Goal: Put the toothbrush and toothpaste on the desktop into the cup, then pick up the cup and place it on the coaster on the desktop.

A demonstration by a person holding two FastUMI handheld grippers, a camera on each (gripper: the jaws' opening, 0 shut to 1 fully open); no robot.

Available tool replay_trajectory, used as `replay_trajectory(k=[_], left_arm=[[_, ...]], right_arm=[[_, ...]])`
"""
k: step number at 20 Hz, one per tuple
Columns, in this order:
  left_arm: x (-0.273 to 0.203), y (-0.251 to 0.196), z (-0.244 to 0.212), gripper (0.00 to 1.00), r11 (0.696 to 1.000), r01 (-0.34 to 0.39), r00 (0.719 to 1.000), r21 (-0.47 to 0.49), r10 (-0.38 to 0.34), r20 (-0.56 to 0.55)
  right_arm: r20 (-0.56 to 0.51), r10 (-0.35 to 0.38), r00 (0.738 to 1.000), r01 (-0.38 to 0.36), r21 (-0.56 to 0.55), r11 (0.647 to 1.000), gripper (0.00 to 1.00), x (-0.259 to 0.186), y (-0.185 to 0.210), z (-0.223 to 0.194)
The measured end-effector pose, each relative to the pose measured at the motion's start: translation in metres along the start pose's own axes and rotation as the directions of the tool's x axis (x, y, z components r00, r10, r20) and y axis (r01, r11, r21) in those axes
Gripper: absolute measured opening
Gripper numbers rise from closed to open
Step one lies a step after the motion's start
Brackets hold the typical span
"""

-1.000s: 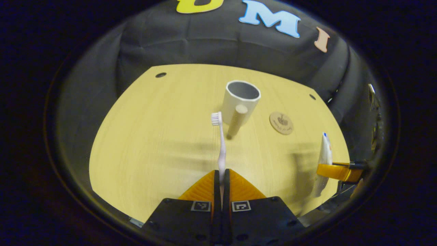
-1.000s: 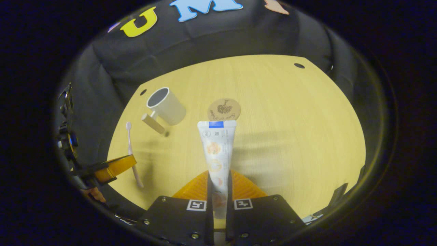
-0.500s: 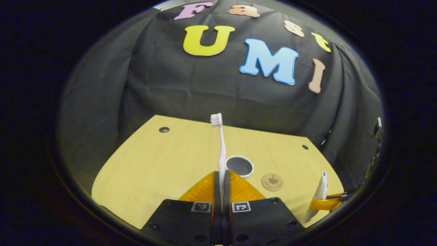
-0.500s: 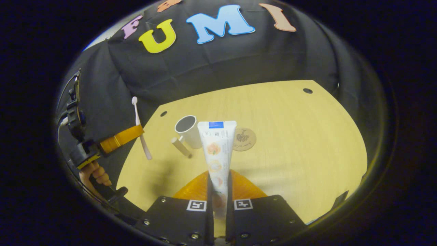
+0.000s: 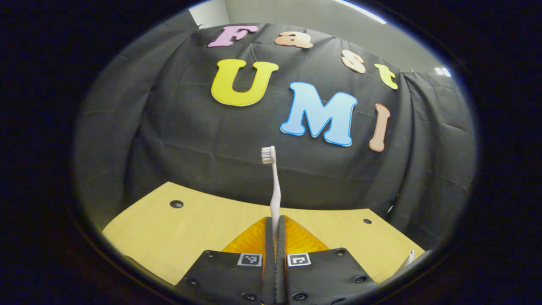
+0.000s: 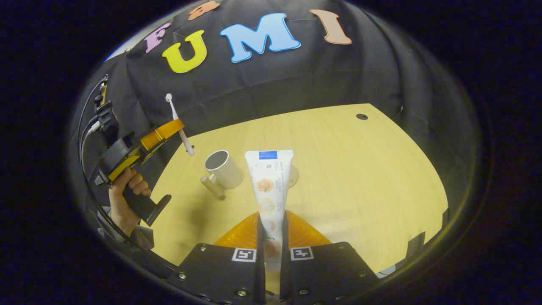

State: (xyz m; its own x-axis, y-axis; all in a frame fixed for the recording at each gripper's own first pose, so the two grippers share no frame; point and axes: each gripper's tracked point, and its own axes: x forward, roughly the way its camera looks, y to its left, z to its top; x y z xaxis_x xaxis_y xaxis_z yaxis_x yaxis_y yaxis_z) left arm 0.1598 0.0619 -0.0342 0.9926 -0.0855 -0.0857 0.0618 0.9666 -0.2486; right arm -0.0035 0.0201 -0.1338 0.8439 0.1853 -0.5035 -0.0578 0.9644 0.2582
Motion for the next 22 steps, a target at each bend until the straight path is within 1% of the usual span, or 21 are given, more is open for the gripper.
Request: replay_trajectory(k=[4, 7, 10, 14, 16, 18, 20, 21, 22], left_arm=[[0.037, 0.0, -0.024, 0.07, 1.0, 0.008, 1.0, -0.019, -0.009, -0.024], [0.051, 0.004, -0.049, 0.07, 1.0, 0.003, 0.998, -0.001, -0.003, -0.06], [0.063, 0.006, -0.073, 0.07, 0.999, 0.01, 0.996, 0.036, -0.007, -0.083], [0.072, 0.008, -0.102, 0.07, 0.996, 0.012, 0.992, 0.085, -0.001, -0.126], [0.071, 0.009, -0.106, 0.08, 0.995, 0.005, 0.991, 0.099, 0.008, -0.131], [0.069, 0.006, -0.11, 0.12, 0.995, 0.014, 0.99, 0.097, -0.001, -0.142], [0.065, 0.004, -0.11, 0.13, 0.995, 0.032, 0.988, 0.093, -0.018, -0.151], [0.062, 0.004, -0.112, 0.24, 0.995, 0.032, 0.987, 0.093, -0.017, -0.159], [0.06, 0.007, -0.114, 0.25, 0.995, 0.03, 0.986, 0.091, -0.014, -0.169]], right_arm=[[-0.012, -0.046, 0.999, 0.046, 0.022, 0.999, 0.14, -0.002, -0.012, -0.005], [-0.027, -0.064, 0.998, 0.066, 0.042, 0.997, 0.14, -0.001, -0.019, -0.01], [-0.041, -0.069, 0.997, 0.071, 0.057, 0.996, 0.14, 0.004, -0.02, -0.011], [-0.064, -0.056, 0.996, 0.06, 0.062, 0.996, 0.14, 0.012, -0.016, -0.013], [-0.066, -0.052, 0.996, 0.055, 0.049, 0.997, 0.14, 0.015, -0.013, -0.011], [-0.068, -0.045, 0.997, 0.048, 0.038, 0.998, 0.14, 0.018, -0.01, -0.009], [-0.069, -0.03, 0.997, 0.032, 0.033, 0.999, 0.15, 0.022, -0.006, -0.005], [-0.066, -0.02, 0.998, 0.023, 0.031, 0.999, 0.14, 0.025, -0.003, -0.002], [-0.063, -0.009, 0.998, 0.011, 0.027, 1.0, 0.14, 0.028, 0.001, 0.001]])
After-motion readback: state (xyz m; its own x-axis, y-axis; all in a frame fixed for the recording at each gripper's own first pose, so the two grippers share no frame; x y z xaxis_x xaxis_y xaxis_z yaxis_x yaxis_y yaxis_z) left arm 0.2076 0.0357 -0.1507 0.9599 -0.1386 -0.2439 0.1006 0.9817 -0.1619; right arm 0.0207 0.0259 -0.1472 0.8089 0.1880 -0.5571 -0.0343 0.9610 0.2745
